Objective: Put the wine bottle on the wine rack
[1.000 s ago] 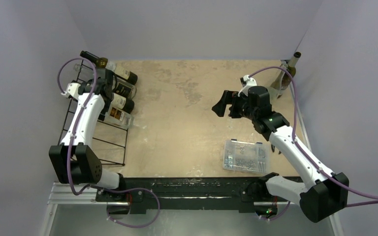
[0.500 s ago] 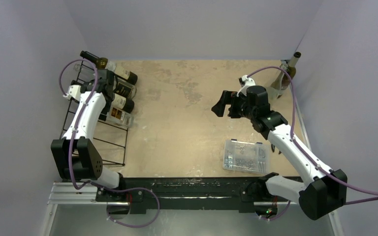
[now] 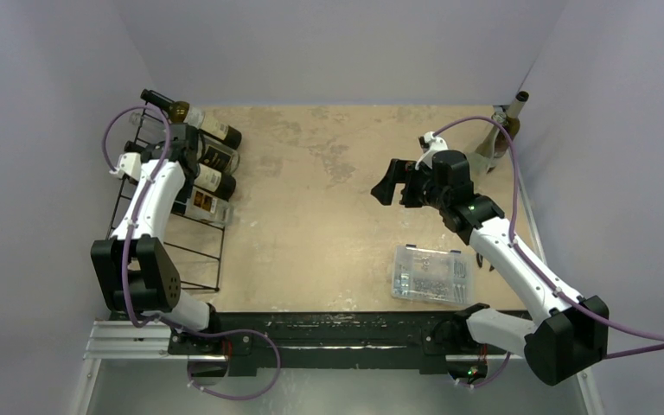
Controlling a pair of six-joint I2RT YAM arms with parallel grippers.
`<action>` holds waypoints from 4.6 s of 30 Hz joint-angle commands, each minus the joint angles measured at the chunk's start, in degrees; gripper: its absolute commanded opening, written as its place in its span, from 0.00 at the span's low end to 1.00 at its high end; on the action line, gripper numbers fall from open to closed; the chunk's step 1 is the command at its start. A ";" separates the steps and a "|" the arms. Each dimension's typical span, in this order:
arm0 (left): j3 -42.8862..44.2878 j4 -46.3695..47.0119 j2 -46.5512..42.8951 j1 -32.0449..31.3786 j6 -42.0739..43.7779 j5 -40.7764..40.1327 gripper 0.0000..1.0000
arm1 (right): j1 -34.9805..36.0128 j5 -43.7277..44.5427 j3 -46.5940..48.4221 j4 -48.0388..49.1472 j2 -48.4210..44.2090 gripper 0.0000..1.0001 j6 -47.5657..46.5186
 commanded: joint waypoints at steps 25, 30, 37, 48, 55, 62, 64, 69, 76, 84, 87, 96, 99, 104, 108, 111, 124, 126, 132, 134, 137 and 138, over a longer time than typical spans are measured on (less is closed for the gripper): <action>2.92 -3.36 1.96 2.30 -3.36 2.38 0.47 | -0.11 -0.72 1.24 1.01 -2.63 0.99 -0.10; 2.98 -3.46 1.64 2.92 -2.08 2.90 0.54 | -0.08 -0.97 1.15 0.52 -3.60 0.99 0.43; 2.60 -3.33 0.81 4.22 -0.43 4.95 0.73 | -0.10 -1.23 1.07 0.16 -5.31 0.99 1.53; 2.19 -2.36 -3.54 5.29 4.17 8.08 1.00 | -0.11 -1.01 -0.23 -0.63 -7.97 0.99 2.68; 0.34 -1.49 -9.61 5.64 7.72 11.37 1.00 | -0.03 -0.82 -0.91 -1.14 -9.92 0.99 4.24; -6.60 4.81 -18.93 5.64 15.43 22.13 1.00 | -0.11 -0.60 -1.21 -2.48 -11.44 0.99 5.79; -8.80 7.48 -21.21 5.63 17.92 26.66 1.00 | -0.03 -0.46 -1.47 -2.93 -11.94 0.99 6.55; -10.09 13.16 -23.64 5.51 28.35 39.84 1.00 | -0.07 -1.14 -0.93 -5.41 -13.12 0.99 8.15; -11.43 23.68 -26.86 1.33 46.03 50.43 1.00 | -0.07 1.62 -1.91 -6.60 -16.62 0.99 12.26; -19.72 35.92 -30.99 -4.03 55.65 68.98 1.00 | -0.05 17.05 7.99 -19.74 -11.16 0.99 3.78; -18.17 34.29 -30.80 -6.89 57.95 71.43 1.00 | -0.07 23.15 11.44 -21.32 -8.24 0.99 1.82; -16.47 31.16 -33.21 -7.65 61.00 71.19 1.00 | -9.17 32.16 28.59 -23.97 4.75 0.99 -1.91; -16.28 30.99 -33.37 -7.68 61.12 71.24 1.00 | -14.93 33.25 33.36 -23.49 7.60 0.99 -1.03; -16.30 31.19 -33.48 -7.67 60.96 72.29 1.00 | -21.71 33.54 36.14 -20.16 10.58 0.99 -0.65; -16.31 31.53 -33.17 -7.64 60.57 73.31 1.00 | -24.34 34.44 37.79 -17.86 15.49 0.98 -2.68; -16.39 31.53 -33.13 -7.66 60.30 73.26 1.00 | -24.78 34.65 38.93 -16.10 18.86 0.91 -3.69; -16.79 32.06 -32.53 -7.70 60.06 74.09 1.00 | -26.11 36.01 47.40 -18.07 31.82 0.86 -4.35; -16.83 32.14 -32.41 -7.63 60.00 74.34 1.00 | -26.13 36.84 47.64 -18.36 32.85 0.84 -4.07; -16.90 32.23 -32.14 -7.64 59.91 74.49 0.99 | -26.13 36.30 45.86 -17.31 32.21 0.76 -3.98; -16.93 32.29 -32.01 -7.67 59.81 74.62 0.99 | -26.13 33.95 45.21 -15.73 31.43 0.73 -5.09; -17.01 32.24 -31.96 -7.63 59.74 74.65 0.98 | -26.12 33.91 44.49 -15.10 30.65 0.64 -5.88; -17.01 32.38 -31.96 -7.73 59.77 74.65 0.98 | -26.13 33.90 44.34 -14.98 30.62 0.61 -6.06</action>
